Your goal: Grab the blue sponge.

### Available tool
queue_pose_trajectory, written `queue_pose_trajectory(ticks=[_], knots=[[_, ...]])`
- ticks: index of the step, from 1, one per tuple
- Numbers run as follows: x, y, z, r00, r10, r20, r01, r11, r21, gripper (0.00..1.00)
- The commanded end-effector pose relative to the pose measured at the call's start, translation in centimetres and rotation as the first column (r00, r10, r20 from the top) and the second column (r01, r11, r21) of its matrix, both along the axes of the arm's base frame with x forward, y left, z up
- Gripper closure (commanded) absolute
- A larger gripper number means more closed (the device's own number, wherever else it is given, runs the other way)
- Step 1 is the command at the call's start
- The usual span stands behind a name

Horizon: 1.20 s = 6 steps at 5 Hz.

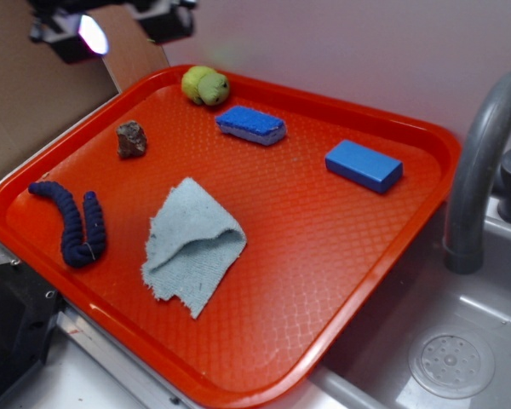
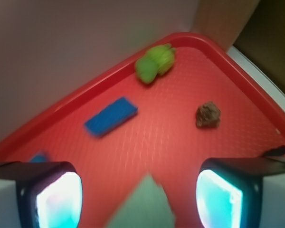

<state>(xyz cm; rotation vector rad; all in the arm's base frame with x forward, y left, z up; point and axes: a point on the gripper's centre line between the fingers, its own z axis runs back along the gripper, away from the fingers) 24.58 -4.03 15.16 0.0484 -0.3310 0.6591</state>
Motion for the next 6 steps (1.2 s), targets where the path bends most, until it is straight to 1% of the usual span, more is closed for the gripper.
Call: queue_pose_trajectory(ticks=[1,2,3,4,5,6], knots=[[6.1,-0.9,-4.9,0.999,0.03,0.02,-0.03,0.998,0.046,0.0],[7.7,-1.2,-7.4,0.999,0.034,0.007,-0.034,0.998,0.055,0.0],[8.6,-0.5,-9.5,0.999,0.045,-0.027,-0.044,0.998,0.036,0.0],[8.6,0.7,-11.3,0.996,0.063,-0.068,-0.064,0.998,-0.008,0.0],[7.8,2.3,-12.0,0.991,0.119,-0.065,-0.122,0.992,-0.044,0.0],[6.8,3.5,-11.5,0.989,0.135,-0.051,-0.137,0.99,-0.021,1.0]])
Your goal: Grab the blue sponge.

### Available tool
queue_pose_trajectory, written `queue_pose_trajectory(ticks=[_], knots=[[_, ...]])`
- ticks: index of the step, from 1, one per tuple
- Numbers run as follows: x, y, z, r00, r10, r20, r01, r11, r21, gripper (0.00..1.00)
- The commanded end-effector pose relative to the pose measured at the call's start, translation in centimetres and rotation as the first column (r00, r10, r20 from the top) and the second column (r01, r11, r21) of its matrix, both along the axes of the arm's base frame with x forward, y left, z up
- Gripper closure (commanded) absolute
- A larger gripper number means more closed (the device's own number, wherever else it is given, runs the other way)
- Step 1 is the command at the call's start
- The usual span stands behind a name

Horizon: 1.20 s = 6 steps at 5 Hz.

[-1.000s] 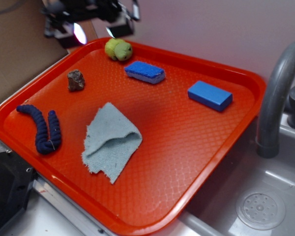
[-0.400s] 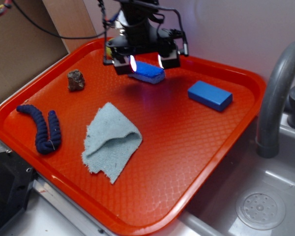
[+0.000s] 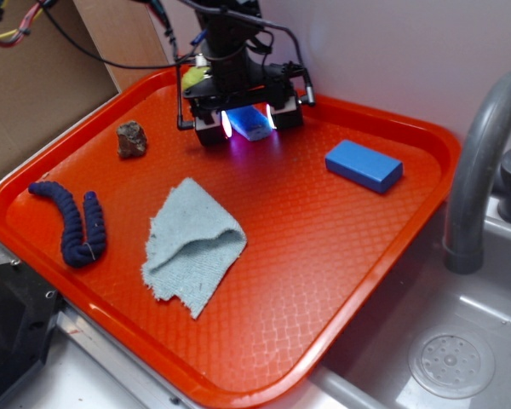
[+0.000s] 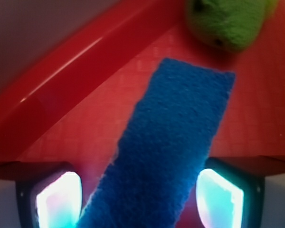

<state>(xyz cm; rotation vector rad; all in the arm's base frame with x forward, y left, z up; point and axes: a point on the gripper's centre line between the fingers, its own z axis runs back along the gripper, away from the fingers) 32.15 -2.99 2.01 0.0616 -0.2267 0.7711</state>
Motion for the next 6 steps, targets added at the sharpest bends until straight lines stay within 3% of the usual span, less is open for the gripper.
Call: queue_pose_trajectory(ticks=[1,2,3,4,5,6], knots=[[-1.5,2.3,2.7,0.995,-0.097,0.024,0.097,0.995,0.021,1.0],[-4.2,0.9,7.7,0.94,-0.339,-0.022,0.339,0.941,-0.023,1.0],[-7.2,-0.3,12.8,0.824,-0.56,-0.082,0.561,0.828,-0.015,1.0],[-9.9,-1.1,16.4,0.662,-0.735,-0.146,0.735,0.675,-0.064,1.0],[-10.7,-2.8,17.9,0.584,-0.8,-0.138,0.801,0.596,-0.057,1.0],[-10.5,-2.9,18.5,0.618,-0.779,-0.109,0.785,0.619,0.033,1.0]])
